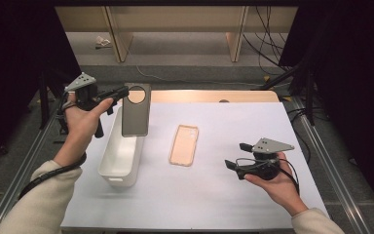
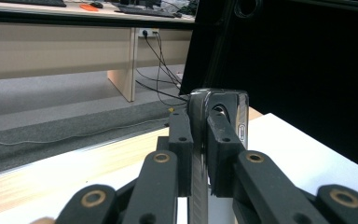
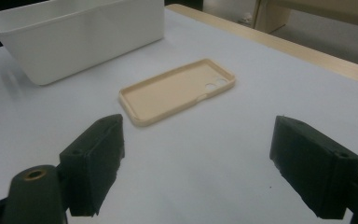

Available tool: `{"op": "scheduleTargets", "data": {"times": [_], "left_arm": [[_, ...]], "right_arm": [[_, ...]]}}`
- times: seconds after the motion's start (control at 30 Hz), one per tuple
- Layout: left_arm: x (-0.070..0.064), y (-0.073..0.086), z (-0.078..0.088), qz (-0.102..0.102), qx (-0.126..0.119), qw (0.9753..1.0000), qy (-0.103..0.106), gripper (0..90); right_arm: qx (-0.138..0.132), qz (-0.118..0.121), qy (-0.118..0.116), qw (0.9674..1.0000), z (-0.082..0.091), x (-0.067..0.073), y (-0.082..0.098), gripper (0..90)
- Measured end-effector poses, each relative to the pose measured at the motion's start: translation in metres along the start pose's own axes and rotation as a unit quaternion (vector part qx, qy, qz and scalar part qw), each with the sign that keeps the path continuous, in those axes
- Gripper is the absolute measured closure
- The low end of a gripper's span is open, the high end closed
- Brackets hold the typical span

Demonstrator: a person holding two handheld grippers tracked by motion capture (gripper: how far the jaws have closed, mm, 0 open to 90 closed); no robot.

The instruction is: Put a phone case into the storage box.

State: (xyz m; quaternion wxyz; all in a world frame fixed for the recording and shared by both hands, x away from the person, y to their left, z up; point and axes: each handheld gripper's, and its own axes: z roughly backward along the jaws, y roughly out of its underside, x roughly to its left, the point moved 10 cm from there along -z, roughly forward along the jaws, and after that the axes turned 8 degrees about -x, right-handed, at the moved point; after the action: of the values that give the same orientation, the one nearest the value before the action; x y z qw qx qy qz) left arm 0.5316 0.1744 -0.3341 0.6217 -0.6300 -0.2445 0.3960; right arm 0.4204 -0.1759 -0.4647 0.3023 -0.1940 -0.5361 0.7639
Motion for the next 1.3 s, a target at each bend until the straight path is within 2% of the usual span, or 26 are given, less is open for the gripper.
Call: {"op": "scheduleTargets", "data": {"times": [1.3], "left_arm": [[0.032,-0.007,-0.007,-0.027,0.007,0.999,-0.034,81.4]], "right_arm": [[0.0,-0.001,0.0,1.0,0.0,-0.001,0.001,18.7]]}}
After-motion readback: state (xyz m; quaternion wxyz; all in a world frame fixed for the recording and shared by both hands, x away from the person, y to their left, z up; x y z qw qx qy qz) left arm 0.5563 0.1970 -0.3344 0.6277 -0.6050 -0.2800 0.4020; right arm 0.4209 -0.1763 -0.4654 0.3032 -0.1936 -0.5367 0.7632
